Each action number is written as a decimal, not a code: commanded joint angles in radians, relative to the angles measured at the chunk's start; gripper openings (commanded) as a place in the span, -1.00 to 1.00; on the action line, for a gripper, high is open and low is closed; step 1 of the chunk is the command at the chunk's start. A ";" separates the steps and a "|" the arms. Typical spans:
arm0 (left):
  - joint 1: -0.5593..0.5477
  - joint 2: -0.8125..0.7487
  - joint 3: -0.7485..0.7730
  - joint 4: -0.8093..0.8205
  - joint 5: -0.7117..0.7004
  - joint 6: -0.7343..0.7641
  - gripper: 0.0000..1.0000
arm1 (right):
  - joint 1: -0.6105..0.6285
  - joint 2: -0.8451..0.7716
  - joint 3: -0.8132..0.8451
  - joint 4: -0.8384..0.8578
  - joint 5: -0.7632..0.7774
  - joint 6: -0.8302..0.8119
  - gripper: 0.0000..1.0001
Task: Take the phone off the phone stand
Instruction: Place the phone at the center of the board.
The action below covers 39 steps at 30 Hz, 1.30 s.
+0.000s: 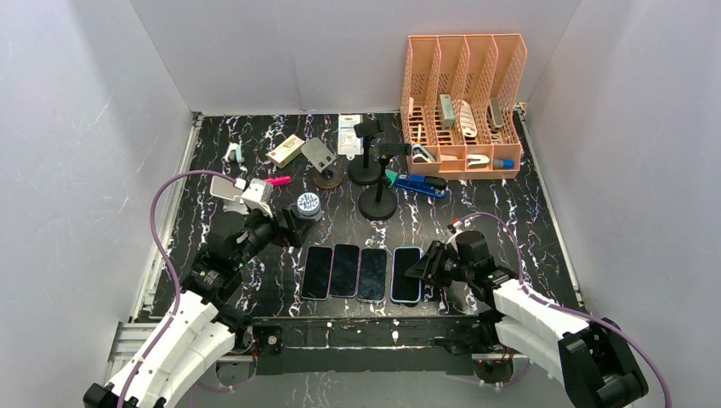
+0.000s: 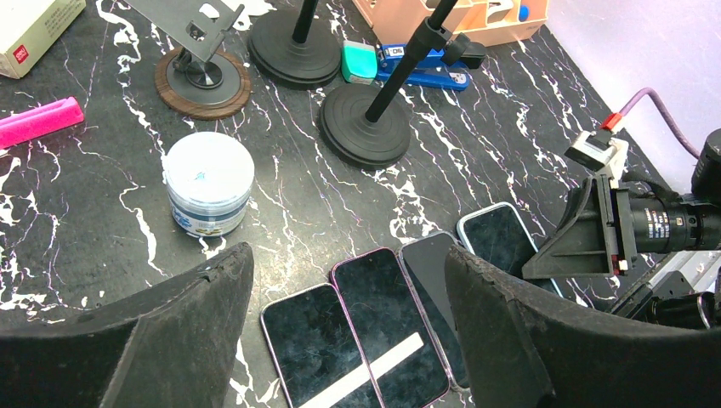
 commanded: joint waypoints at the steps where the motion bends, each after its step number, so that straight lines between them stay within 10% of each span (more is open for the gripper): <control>1: -0.001 0.001 0.011 -0.001 0.000 0.007 0.60 | 0.003 -0.001 0.020 -0.102 0.068 -0.032 0.01; 39: -0.001 -0.008 0.011 -0.001 -0.002 0.010 0.60 | 0.002 -0.076 0.039 -0.259 0.242 0.067 0.09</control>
